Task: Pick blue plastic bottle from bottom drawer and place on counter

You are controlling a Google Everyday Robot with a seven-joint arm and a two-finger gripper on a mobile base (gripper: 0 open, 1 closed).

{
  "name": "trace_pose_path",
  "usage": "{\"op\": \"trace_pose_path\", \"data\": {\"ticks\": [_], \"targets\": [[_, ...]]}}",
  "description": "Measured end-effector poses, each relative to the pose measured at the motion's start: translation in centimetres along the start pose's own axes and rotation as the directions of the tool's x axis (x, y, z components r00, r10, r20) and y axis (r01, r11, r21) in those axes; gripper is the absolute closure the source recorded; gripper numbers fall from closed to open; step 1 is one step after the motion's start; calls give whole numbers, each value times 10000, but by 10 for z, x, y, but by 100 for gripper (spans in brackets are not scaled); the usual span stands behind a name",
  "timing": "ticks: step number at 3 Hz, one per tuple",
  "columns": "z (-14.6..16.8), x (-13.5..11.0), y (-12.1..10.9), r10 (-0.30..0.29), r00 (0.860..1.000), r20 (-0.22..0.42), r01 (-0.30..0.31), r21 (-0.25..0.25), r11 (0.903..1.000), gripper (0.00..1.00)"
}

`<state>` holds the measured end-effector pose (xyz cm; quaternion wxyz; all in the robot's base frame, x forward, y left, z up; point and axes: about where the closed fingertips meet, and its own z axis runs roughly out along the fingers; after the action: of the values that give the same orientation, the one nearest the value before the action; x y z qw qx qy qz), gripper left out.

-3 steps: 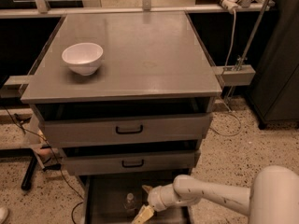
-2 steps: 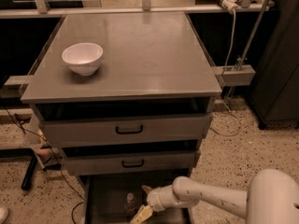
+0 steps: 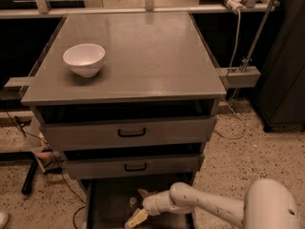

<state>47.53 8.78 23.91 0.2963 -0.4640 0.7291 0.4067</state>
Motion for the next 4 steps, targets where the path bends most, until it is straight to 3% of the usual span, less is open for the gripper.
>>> {"op": "trace_pose_path", "data": {"ticks": [1,4], "targets": [[20,-3,3,165,9995,266,-159,-208,9997,0],[21,-3,3,171,9995,267,-165,-210,9996,64]]}}
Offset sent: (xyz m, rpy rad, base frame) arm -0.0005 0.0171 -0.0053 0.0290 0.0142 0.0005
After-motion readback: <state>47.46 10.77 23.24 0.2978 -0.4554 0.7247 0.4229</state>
